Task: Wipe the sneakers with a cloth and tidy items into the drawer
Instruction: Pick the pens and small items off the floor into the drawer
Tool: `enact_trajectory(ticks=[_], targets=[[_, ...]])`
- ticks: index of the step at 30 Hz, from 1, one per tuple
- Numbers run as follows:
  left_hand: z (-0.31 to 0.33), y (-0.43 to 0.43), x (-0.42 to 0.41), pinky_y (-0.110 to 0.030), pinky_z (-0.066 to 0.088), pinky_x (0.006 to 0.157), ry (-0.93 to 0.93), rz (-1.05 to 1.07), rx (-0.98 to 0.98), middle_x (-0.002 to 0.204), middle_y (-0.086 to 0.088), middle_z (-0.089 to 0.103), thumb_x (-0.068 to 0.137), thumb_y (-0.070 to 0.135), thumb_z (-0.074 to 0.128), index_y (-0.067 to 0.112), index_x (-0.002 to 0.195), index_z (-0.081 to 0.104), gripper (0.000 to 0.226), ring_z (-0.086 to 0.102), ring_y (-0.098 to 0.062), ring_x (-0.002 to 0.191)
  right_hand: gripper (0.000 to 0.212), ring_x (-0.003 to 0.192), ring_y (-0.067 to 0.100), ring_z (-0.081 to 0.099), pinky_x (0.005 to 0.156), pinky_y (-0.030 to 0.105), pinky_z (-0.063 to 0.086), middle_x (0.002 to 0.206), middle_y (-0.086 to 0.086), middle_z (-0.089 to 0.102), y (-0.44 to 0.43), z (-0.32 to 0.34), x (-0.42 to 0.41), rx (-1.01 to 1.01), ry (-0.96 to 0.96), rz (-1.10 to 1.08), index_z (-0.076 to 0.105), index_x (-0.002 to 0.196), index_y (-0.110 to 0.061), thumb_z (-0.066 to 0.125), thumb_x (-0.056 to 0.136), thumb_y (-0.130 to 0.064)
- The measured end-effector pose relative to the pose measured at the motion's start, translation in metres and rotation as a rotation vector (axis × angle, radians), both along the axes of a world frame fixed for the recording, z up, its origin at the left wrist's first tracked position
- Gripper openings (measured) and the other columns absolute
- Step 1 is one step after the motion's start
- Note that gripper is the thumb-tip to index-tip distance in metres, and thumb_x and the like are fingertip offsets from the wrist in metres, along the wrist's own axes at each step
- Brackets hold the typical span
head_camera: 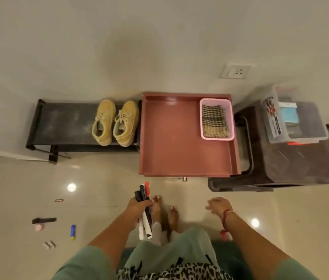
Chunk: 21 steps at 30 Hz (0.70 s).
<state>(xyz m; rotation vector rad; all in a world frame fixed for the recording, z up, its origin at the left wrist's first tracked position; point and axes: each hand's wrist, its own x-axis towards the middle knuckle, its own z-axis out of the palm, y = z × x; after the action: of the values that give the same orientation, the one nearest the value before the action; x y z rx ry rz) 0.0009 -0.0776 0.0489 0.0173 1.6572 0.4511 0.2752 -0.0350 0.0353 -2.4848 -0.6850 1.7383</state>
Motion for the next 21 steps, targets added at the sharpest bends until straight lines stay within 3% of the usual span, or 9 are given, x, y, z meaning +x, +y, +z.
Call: enact_trajectory(ticks=[4,10,13,16,17,19,21], targets=[[-0.035,0.019,0.009,-0.042,0.056,0.077,0.026,0.004,0.006,0.102,-0.023,0.069,0.084,0.006,0.07,0.0,0.107,0.061,0.025,0.068,-0.036,0.091,0.031,0.117,0.035,0.055,0.095,0.036,0.045,0.123,0.025,0.056,0.031,-0.044,-0.005,-0.003,0.119,-0.268,0.051,0.122,0.011,0.05,0.094,-0.001],[-0.097,0.03,0.023,-0.048,0.052,0.09,0.032,0.053,0.012,0.101,-0.017,0.071,0.083,0.011,0.072,0.006,0.107,0.062,0.027,0.068,-0.032,0.094,0.039,0.121,0.034,0.048,0.103,0.04,0.037,0.134,0.017,0.051,0.057,-0.135,-0.028,-0.071,0.137,-0.092,0.052,0.126,0.003,0.047,0.097,-0.024],[-0.126,0.031,0.03,-0.052,0.05,0.094,0.039,0.107,0.013,0.103,-0.017,0.07,0.083,0.011,0.072,0.011,0.1,0.061,0.02,0.067,-0.034,0.097,0.031,0.114,0.026,0.048,0.097,0.036,0.036,0.13,0.013,0.052,0.071,-0.174,-0.043,-0.042,0.227,-0.294,0.054,0.122,-0.006,0.045,0.095,-0.018],[-0.145,0.03,0.034,-0.052,0.049,0.095,0.026,0.174,0.018,0.103,-0.017,0.069,0.084,0.01,0.07,0.01,0.099,0.062,0.017,0.066,-0.033,0.099,0.021,0.1,0.016,0.047,0.083,0.034,0.034,0.104,-0.003,0.053,0.058,-0.207,-0.052,-0.046,0.465,-0.646,0.057,0.088,-0.022,0.044,0.082,-0.006],[-0.147,0.028,0.036,-0.053,0.049,0.095,0.019,0.183,0.025,0.102,-0.016,0.07,0.085,0.01,0.069,0.01,0.099,0.062,0.016,0.066,-0.032,0.098,0.025,0.092,0.013,0.047,0.078,0.032,0.034,0.097,-0.005,0.052,0.05,-0.216,-0.052,-0.018,0.5,-0.653,0.058,0.09,-0.024,0.045,0.08,-0.005],[-0.15,0.023,0.038,-0.053,0.05,0.093,0.004,0.187,0.028,0.099,-0.015,0.069,0.087,0.009,0.067,0.01,0.098,0.062,0.012,0.066,-0.031,0.095,0.041,0.086,0.01,0.045,0.079,0.03,0.033,0.093,-0.011,0.051,0.035,-0.225,-0.051,0.032,0.474,-0.564,0.059,0.111,-0.03,0.047,0.078,-0.007],[-0.153,0.018,0.039,-0.052,0.05,0.093,0.004,0.19,0.021,0.102,-0.016,0.069,0.087,0.009,0.067,0.01,0.1,0.062,0.014,0.065,-0.032,0.096,0.032,0.094,0.012,0.049,0.088,0.035,0.036,0.099,-0.011,0.053,0.031,-0.23,-0.052,0.077,0.408,-0.488,0.053,0.119,-0.026,0.051,0.089,-0.016]])
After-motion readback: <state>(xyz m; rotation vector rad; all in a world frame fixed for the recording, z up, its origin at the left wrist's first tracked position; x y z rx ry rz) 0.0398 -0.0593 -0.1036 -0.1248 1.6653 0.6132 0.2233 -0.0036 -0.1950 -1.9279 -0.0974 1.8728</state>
